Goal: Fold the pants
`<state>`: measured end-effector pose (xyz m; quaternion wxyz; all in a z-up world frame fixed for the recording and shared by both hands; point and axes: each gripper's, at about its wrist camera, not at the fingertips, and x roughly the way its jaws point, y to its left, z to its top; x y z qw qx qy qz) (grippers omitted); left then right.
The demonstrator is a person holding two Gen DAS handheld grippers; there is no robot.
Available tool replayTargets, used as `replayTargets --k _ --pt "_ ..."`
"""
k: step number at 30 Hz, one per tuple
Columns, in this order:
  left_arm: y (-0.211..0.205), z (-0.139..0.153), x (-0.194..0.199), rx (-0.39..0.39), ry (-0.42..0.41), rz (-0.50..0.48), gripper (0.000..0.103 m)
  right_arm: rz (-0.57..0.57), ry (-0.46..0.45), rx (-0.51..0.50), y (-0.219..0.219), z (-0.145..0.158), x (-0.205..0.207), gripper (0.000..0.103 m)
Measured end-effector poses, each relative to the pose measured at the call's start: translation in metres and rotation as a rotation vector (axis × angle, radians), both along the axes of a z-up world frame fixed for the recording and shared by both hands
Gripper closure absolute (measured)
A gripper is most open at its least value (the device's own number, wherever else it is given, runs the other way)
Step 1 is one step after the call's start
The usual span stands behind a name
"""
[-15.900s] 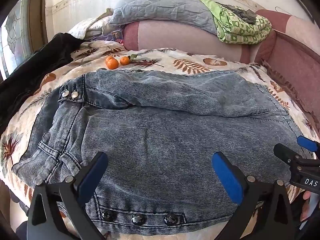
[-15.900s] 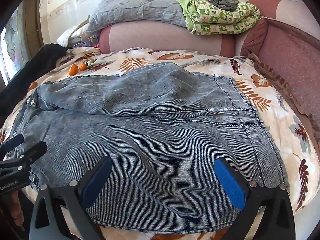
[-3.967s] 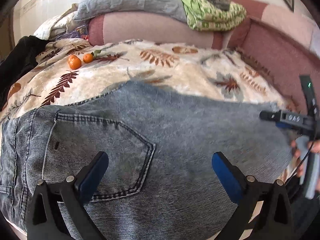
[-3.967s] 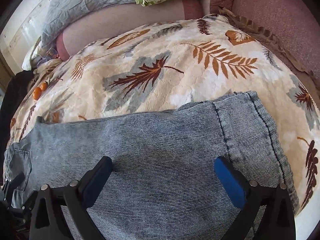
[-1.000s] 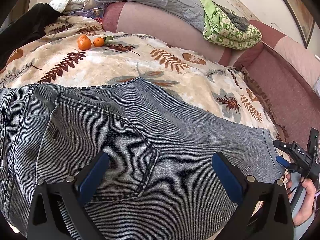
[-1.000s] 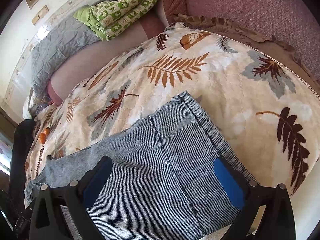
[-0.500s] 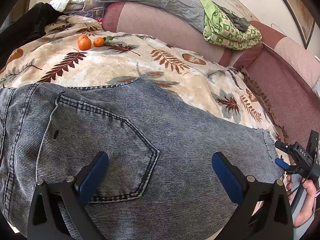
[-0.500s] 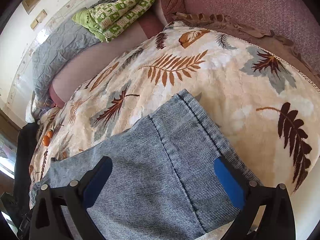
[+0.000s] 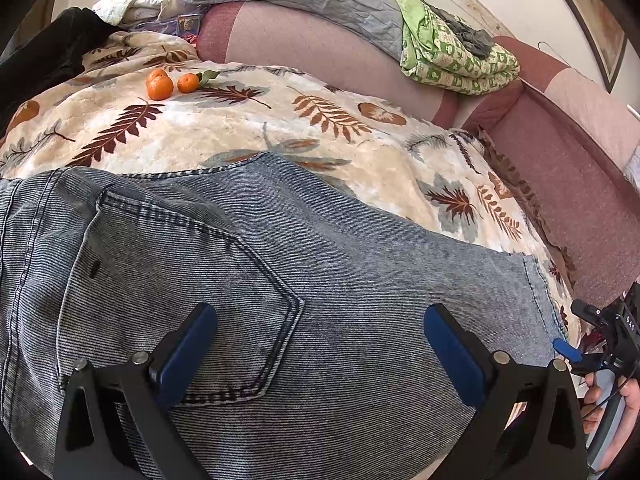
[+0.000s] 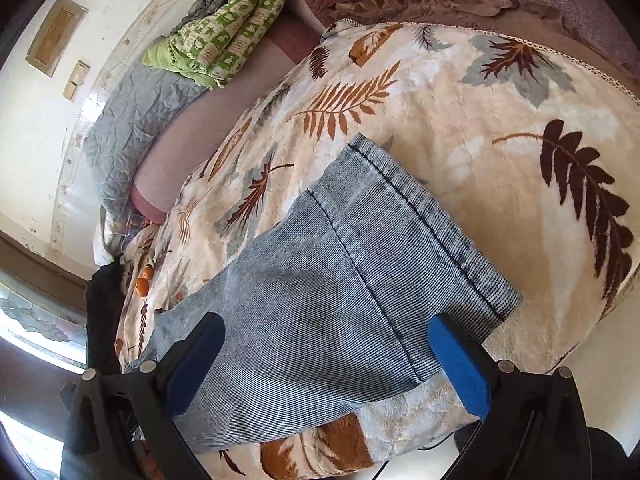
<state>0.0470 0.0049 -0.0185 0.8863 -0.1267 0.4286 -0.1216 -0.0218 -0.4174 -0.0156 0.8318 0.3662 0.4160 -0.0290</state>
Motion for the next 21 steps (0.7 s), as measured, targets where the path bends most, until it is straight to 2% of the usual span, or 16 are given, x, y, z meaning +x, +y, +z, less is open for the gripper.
replayTargets --k 2,5,7,9,11,17,21 --pt "0.006 0.006 -0.004 0.002 -0.04 0.033 0.0 -0.011 -0.007 0.015 -0.002 0.0 -0.001 0.0" --pt "0.031 0.026 -0.012 -0.012 -0.16 0.151 0.0 -0.025 -0.022 0.027 -0.004 -0.001 -0.001 0.0" --pt "0.048 0.025 -0.009 -0.04 -0.15 0.207 0.0 -0.023 -0.025 0.02 -0.003 -0.001 -0.001 0.0" --pt "0.055 0.016 -0.004 -0.065 -0.092 0.222 0.0 -0.017 -0.015 0.01 -0.002 0.0 0.0 0.0" --pt "0.052 0.01 -0.001 -0.067 -0.06 0.206 0.0 -0.02 0.003 0.013 -0.003 0.001 -0.003 0.0" --pt "0.018 0.021 -0.007 -0.024 -0.12 0.088 0.0 -0.087 0.043 0.115 -0.021 0.005 -0.033 0.0" --pt "-0.014 0.021 -0.007 0.002 -0.123 -0.023 0.0 -0.137 0.073 0.188 -0.04 -0.009 -0.04 0.0"
